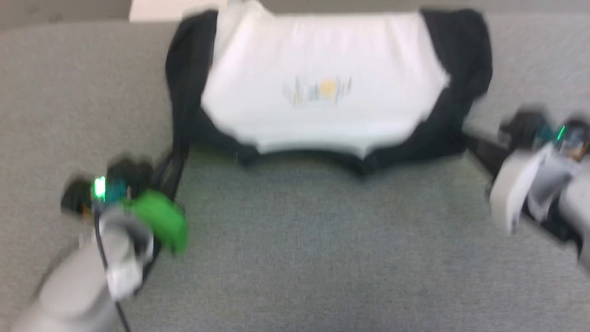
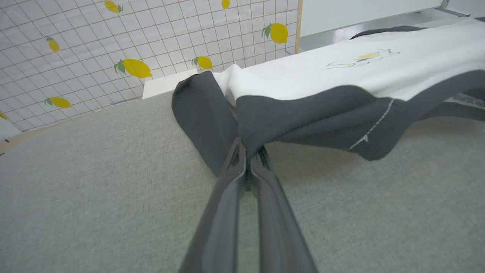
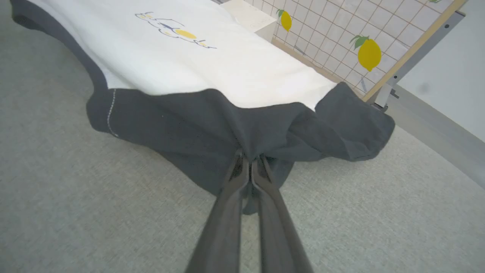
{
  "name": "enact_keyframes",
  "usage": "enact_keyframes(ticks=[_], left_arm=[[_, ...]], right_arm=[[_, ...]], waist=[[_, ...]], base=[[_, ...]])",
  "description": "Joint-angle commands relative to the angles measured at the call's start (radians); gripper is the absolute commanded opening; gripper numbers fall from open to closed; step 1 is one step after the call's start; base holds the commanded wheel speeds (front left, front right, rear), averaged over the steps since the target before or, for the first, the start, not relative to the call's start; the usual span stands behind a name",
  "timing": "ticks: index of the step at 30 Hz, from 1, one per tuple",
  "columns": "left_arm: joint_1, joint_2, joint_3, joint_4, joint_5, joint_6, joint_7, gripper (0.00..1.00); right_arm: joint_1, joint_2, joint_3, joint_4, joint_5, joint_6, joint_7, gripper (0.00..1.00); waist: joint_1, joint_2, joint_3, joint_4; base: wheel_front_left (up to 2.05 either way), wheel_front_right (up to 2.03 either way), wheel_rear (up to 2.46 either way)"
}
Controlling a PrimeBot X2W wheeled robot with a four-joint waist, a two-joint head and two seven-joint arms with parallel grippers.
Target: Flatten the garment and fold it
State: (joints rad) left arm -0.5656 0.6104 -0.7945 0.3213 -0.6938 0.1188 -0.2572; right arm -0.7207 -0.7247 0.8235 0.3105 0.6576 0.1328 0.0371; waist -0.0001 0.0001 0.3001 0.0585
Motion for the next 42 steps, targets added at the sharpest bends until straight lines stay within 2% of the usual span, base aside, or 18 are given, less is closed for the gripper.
enact_keyframes(ticks=[1,7,13,20,26,27,28,29,30,31,36,42], left_arm=[[0.062,0.026,0.0,-0.023,-0.019,0.022,-0.004,0.0],[0.274,0.088,-0.04,-0.126,-0.064,0.068,0.033,0.0],[0.414,0.115,-0.091,-0.176,-0.092,0.095,0.07,0.0],[0.503,0.104,-0.154,-0.16,-0.099,0.101,0.105,0.0],[0.502,0.071,-0.173,-0.1,-0.108,0.077,0.111,0.0],[0.499,0.066,-0.173,-0.092,-0.109,0.074,0.107,0.0],[0.497,0.06,-0.169,-0.087,-0.115,0.072,0.102,0.0],[0.497,0.052,-0.163,-0.081,-0.126,0.069,0.098,0.05],[0.497,0.048,-0.16,-0.078,-0.133,0.067,0.098,0.32],[0.495,0.045,-0.157,-0.077,-0.133,0.065,0.089,1.0],[0.502,0.049,-0.15,-0.094,-0.131,0.069,0.066,1.0],[0.521,0.111,-0.083,-0.191,-0.145,0.115,0.03,1.0]], right_arm=[[0.057,-0.016,0.012,-0.017,0.011,-0.002,0.008,0.0],[0.272,-0.048,-0.006,-0.076,0.044,-0.002,0.022,0.0],[0.497,-0.057,-0.07,-0.125,0.045,-0.002,0.05,0.0],[0.687,-0.02,-0.132,-0.138,0.006,-0.002,0.091,0.0],[0.753,0.036,-0.185,-0.104,-0.035,-0.002,0.091,0.0],[0.759,0.049,-0.201,-0.095,-0.039,-0.002,0.083,0.36],[0.762,0.06,-0.214,-0.089,-0.041,-0.002,0.077,0.47],[0.766,0.071,-0.227,-0.084,-0.045,-0.002,0.071,0.46],[0.77,0.08,-0.24,-0.082,-0.047,-0.002,0.064,0.49],[0.774,0.091,-0.255,-0.083,-0.05,-0.002,0.056,1.0],[0.809,0.127,-0.33,-0.117,-0.065,-0.002,0.033,1.0],[0.885,0.165,-0.5,-0.254,-0.131,-0.002,0.001,1.0]], waist=[[0.0001,-0.0001,-0.127,-0.02],[0.0001,-0.0001,-0.215,-0.019],[0.0001,-0.0001,-0.259,-0.017],[0.0001,-0.0001,-0.272,-0.012],[0.0001,-0.0001,-0.272,0.001],[0.0001,-0.0001,-0.274,0.004],[0.0001,-0.0001,-0.277,0.006],[0.0001,-0.0001,-0.283,0.009],[0.0001,-0.0001,-0.288,0.012],[0.0001,-0.0001,-0.295,0.014],[0.0001,-0.0001,-0.331,0.025],[0.0001,-0.0001,-0.357,0.032]], base=[[0.0,0.0,0.0],[0.0,0.0,0.0],[0.0,0.0,0.0],[0.0,0.0,0.0],[0.0,0.0,0.0],[0.0,0.0,0.0],[0.0,0.0,0.0],[0.0,0.0,0.0],[0.0,0.0,0.0],[0.0,0.0,0.0],[0.0,0.0,0.0],[0.0,0.0,0.0]])
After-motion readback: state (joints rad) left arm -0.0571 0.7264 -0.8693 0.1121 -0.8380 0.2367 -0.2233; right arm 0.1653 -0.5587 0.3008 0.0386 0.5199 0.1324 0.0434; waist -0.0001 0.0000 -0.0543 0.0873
